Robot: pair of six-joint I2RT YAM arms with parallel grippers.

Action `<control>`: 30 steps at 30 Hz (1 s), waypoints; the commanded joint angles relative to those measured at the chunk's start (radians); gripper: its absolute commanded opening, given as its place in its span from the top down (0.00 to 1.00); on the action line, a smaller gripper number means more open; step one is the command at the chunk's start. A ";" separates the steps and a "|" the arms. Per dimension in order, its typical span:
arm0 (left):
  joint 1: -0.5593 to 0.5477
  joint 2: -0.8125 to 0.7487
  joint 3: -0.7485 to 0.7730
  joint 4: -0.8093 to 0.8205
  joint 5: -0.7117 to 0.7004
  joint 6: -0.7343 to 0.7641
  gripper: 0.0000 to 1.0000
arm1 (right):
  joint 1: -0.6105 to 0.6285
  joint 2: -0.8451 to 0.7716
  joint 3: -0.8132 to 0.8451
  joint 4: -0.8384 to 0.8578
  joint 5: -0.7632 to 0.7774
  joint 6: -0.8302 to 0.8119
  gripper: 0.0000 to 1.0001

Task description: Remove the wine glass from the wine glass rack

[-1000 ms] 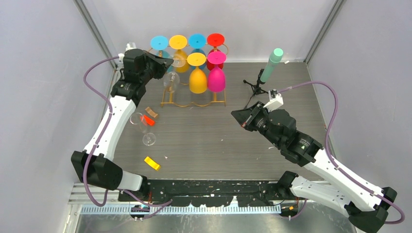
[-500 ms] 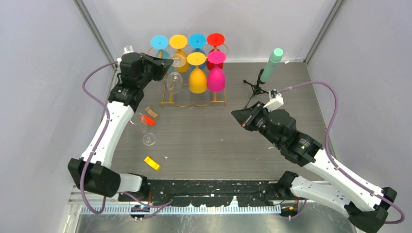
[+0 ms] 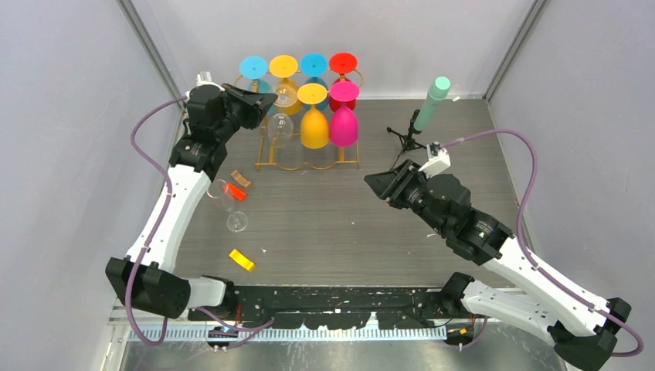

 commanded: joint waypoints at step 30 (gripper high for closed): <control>-0.001 -0.416 -0.296 0.002 0.593 -0.218 1.00 | 0.003 0.274 -0.203 1.116 -0.524 -0.563 0.34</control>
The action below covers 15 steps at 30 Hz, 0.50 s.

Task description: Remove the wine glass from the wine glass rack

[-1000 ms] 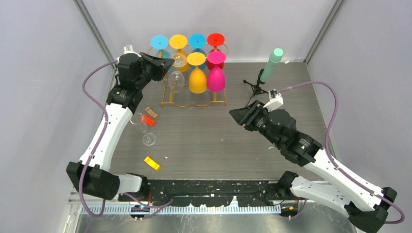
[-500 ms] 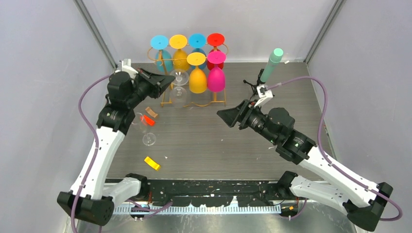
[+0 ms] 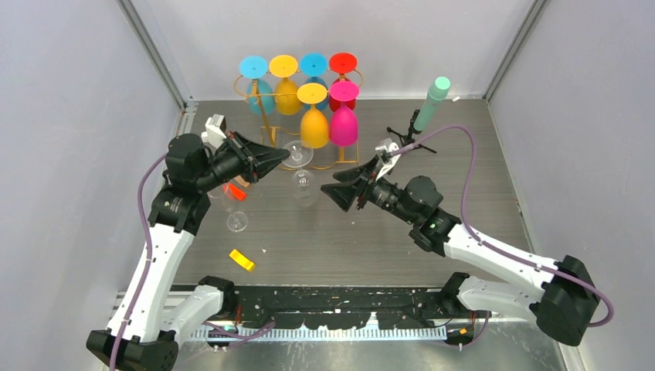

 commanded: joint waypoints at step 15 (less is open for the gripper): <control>-0.002 -0.031 -0.025 0.041 0.153 -0.042 1.00 | 0.005 0.292 0.143 0.467 -0.316 -0.021 0.48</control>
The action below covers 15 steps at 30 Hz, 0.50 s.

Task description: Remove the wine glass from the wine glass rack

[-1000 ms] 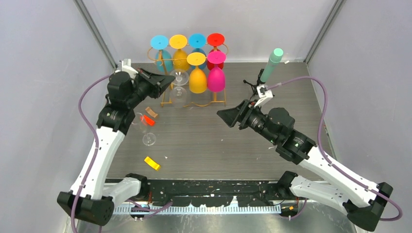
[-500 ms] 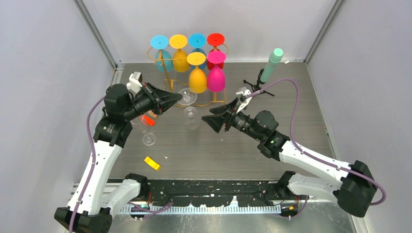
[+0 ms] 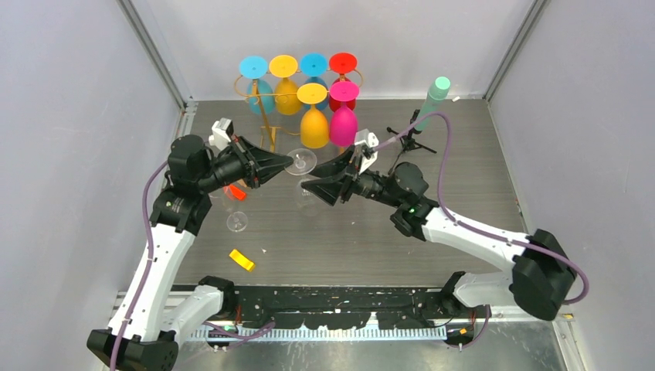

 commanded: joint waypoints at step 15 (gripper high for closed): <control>-0.002 -0.054 -0.028 0.039 0.045 -0.024 1.00 | 0.004 0.173 0.046 0.381 -0.074 0.200 0.85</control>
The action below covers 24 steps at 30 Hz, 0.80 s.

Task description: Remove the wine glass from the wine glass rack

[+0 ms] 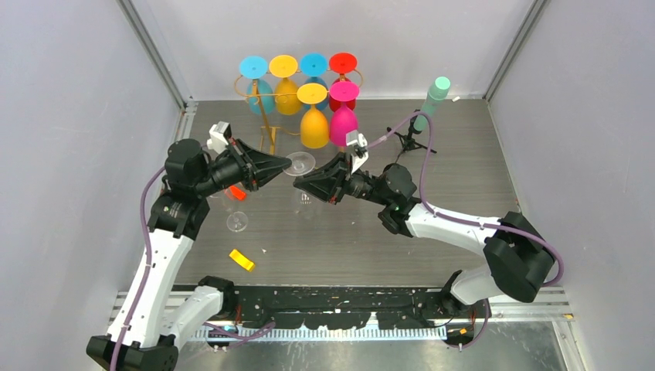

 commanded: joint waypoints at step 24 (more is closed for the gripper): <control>-0.002 -0.180 -0.077 -0.059 -0.216 0.179 0.09 | 0.040 -0.045 -0.050 0.304 0.713 0.175 1.00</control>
